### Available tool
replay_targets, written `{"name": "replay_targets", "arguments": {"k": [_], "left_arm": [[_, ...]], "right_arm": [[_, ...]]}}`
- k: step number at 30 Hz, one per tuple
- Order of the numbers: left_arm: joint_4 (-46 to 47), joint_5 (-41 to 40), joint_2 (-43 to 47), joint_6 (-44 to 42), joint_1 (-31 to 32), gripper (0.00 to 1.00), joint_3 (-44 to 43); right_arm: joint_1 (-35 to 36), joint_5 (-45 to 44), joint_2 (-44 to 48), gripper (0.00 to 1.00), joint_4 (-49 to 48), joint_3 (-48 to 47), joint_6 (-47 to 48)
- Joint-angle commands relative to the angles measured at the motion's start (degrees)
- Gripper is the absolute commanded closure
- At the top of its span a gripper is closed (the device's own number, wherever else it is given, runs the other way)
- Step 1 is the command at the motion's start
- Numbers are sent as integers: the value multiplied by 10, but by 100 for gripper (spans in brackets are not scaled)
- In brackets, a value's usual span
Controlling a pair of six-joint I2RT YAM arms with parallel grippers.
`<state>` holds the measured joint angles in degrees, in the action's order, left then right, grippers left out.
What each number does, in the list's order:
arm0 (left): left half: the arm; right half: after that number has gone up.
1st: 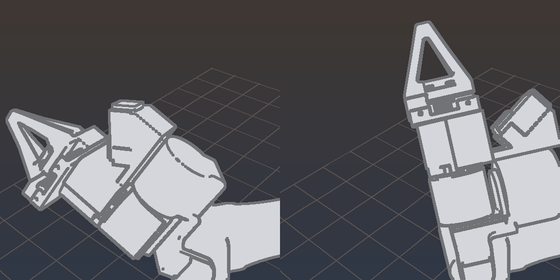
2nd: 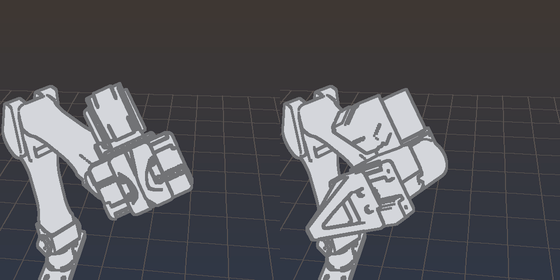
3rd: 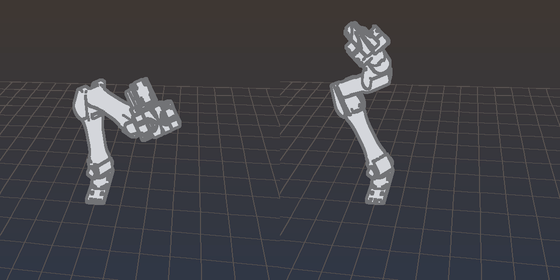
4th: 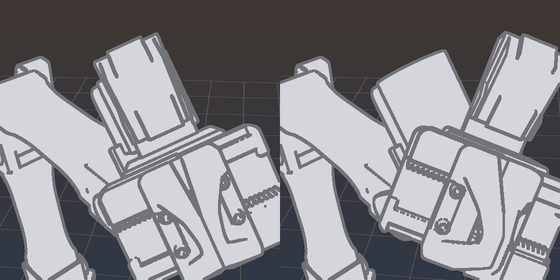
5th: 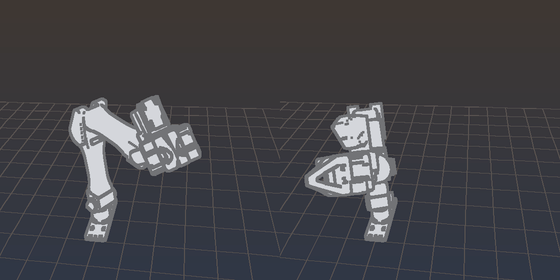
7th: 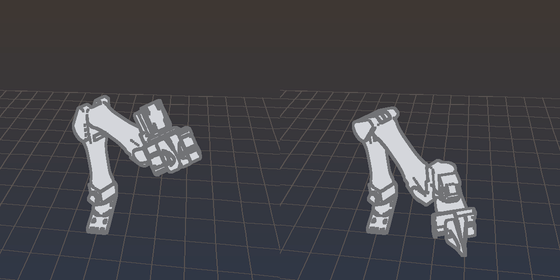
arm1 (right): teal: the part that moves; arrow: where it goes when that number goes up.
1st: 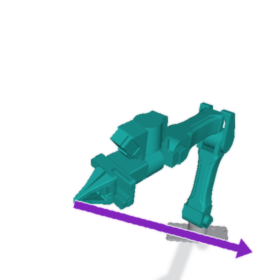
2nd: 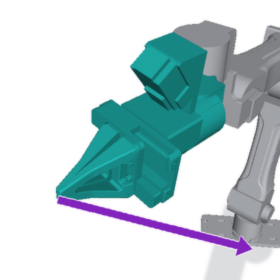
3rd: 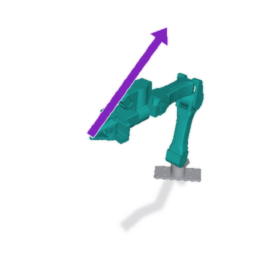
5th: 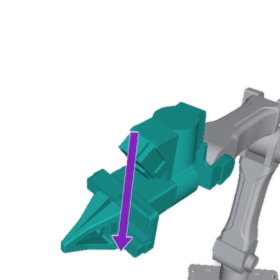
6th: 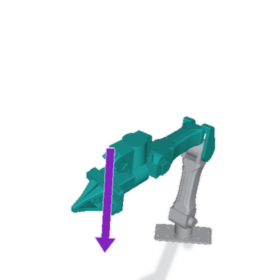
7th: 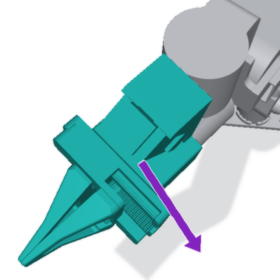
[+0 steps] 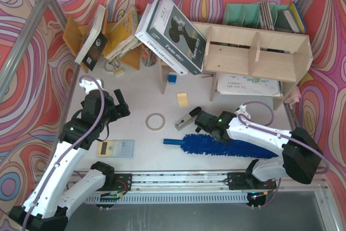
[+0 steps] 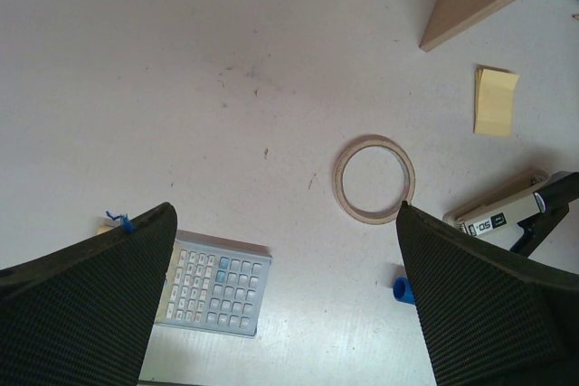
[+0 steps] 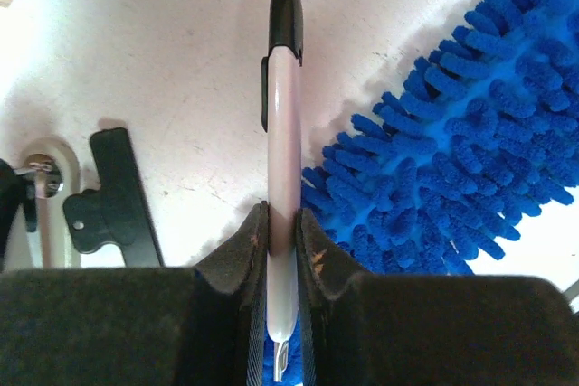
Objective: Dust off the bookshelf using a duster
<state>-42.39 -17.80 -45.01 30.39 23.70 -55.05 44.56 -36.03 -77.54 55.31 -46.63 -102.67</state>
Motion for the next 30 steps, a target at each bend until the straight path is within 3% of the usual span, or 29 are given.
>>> {"name": "replay_targets", "arguments": {"k": [1, 12, 25, 30], "left_arm": [[-9, -4, 2, -5, 3, 2, -4], [-8, -4, 2, -5, 3, 2, -4], [-8, -8, 0, -6, 3, 1, -4], [-9, -8, -6, -6, 3, 2, -6]], "right_arm": [[-3, -58, 14, 85, 39, -25, -4], [-20, -78, -17, 85, -43, -42, 45], [-64, -28, -75, 84, -173, -20, 75], [-71, -31, -104, 83, -176, -36, 73]]}}
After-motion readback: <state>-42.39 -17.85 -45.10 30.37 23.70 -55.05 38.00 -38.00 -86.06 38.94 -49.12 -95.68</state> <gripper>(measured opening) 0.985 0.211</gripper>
